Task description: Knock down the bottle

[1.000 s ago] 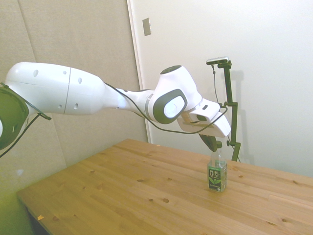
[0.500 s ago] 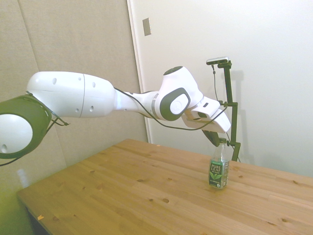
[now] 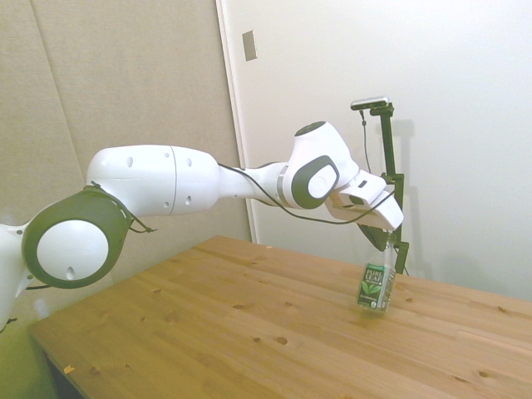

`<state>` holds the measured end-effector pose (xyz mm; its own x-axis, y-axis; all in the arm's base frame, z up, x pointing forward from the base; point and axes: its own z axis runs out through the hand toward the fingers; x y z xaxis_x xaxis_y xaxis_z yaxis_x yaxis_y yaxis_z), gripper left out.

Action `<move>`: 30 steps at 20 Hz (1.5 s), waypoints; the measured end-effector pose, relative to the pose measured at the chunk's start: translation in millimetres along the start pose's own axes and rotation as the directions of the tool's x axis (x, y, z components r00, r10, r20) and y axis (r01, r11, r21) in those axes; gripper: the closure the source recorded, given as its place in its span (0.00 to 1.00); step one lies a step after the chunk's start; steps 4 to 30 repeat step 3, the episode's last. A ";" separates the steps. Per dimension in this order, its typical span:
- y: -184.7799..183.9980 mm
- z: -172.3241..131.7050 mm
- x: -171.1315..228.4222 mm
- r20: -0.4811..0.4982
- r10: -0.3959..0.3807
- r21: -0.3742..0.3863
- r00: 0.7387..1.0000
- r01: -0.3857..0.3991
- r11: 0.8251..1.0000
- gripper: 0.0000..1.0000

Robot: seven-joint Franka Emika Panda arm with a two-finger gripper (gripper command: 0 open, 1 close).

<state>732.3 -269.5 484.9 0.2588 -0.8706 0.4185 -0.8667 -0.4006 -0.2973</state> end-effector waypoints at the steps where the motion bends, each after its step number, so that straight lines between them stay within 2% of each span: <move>1: -1.4 1.5 -0.2 -0.002 0.002 0.001 1.000 -0.002 1.000 1.00; 30: -3.2 2.6 -1.3 0.000 0.003 0.005 1.000 -0.003 1.000 1.00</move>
